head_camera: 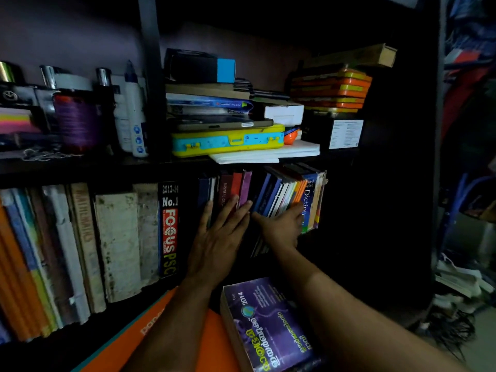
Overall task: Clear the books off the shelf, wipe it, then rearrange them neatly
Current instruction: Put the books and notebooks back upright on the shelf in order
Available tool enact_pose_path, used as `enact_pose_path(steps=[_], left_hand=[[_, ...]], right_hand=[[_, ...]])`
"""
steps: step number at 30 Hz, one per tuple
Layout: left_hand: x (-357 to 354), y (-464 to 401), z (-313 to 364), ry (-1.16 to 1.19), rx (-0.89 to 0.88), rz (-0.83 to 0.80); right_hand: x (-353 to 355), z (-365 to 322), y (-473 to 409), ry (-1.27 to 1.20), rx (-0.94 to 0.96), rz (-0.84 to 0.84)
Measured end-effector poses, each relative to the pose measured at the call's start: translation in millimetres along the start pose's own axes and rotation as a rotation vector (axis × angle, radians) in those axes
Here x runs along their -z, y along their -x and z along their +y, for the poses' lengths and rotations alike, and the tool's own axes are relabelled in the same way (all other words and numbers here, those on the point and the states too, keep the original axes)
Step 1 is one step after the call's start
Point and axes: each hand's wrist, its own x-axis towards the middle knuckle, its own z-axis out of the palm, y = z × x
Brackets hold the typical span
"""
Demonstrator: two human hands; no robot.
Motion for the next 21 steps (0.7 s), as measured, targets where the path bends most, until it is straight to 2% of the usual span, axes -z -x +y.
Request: enact_pose_path(steps=[8, 11, 16, 19, 21], left_hand=[[1.8, 0.3, 2.0, 0.023, 0.025, 0.013], [1.4, 0.6, 3.1, 0.03, 0.036, 0.01], [1.8, -0.7, 3.0, 0.027, 0.038, -0.017], [4.3, -1.4, 4.1, 0.025, 0.043, -0.029], [5.4, -1.3, 4.1, 0.021, 0.043, -0.036]], right_hand=[[-10.8, -3.3, -8.7, -0.044, 0.062, 0.045], [-5.5, -5.6, -6.4, -0.048, 0.139, 0.061], [14.7, -7.0, -14.2, 0.122, 0.345, 0.071], [25.1, -3.2, -17.6, 0.135, 0.278, 0.057], [27.6, -4.6, -11.5, 0.235, 0.202, 0.068]])
